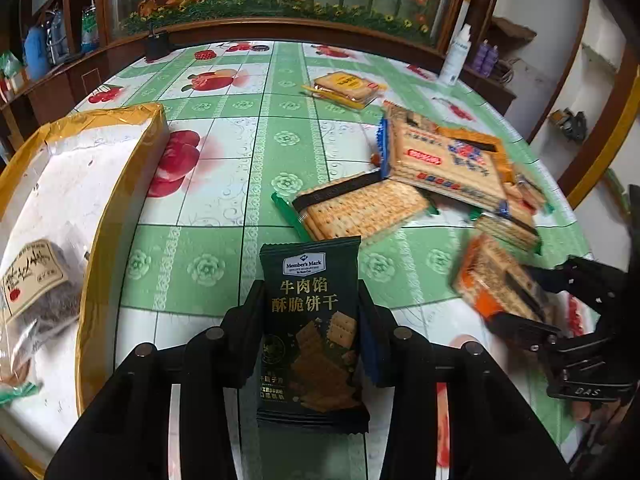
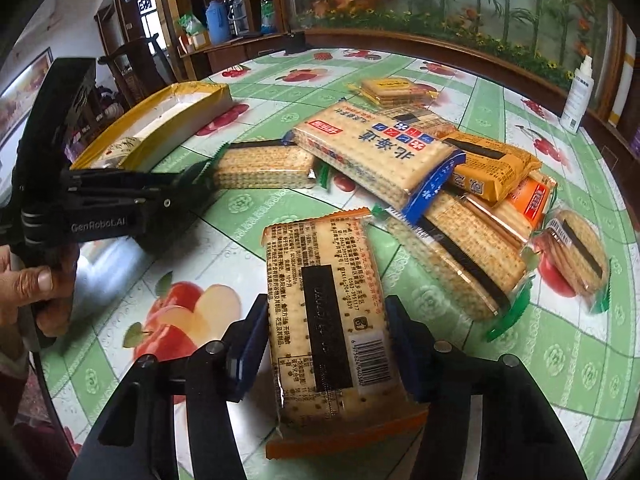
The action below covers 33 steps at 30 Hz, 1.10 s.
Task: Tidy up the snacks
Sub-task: 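Grasp the green bag with the left tool while the right tool grasps a long cracker pack, then carry both packs over the white tray and release them inside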
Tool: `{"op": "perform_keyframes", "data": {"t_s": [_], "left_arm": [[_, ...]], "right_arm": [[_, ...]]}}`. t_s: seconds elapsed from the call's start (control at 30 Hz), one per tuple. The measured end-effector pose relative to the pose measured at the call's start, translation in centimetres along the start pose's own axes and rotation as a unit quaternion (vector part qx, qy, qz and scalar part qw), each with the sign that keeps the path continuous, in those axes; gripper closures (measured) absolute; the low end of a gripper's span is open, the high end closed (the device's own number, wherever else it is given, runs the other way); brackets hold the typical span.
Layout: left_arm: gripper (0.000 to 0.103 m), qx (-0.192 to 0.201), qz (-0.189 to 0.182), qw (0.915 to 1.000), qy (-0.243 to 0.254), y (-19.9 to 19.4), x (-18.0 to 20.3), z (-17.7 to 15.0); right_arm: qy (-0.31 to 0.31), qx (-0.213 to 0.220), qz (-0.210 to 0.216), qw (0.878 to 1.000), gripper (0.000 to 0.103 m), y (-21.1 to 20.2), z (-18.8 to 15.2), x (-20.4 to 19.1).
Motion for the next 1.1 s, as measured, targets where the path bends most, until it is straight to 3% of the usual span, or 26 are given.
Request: {"op": "perform_keyframes", "data": {"t_s": [0.33,0.7,1.1], "left_arm": [[0.064,0.041,-0.023,0.9989,-0.004,-4.0,-0.6,-1.0],[0.064,0.076,0.034,0.9965,-0.006,-7.4,-2.6,-2.0],[0.064,0.101,0.091,0.9887,-0.064,-10.3,-8.9,-3.8]], "right_arm": [[0.042,0.038,0.062,0.996,0.047,-1.7,-0.5,-0.8],[0.082,0.096,0.108,0.986,0.047,-4.6,-0.1,-1.6],[0.030,0.114,0.148,0.982,0.048,-4.6,3.8,-8.6]]}}
Point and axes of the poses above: each gripper's, at about its wrist camera, not at the fingertips, and y roughly the way its jaws point, x to its right, z to its top, the point moved 4 cm from there along y, roughly the way its jaws point, and after that the axes turned 11 degrees about -x, right-handed, at the moved point
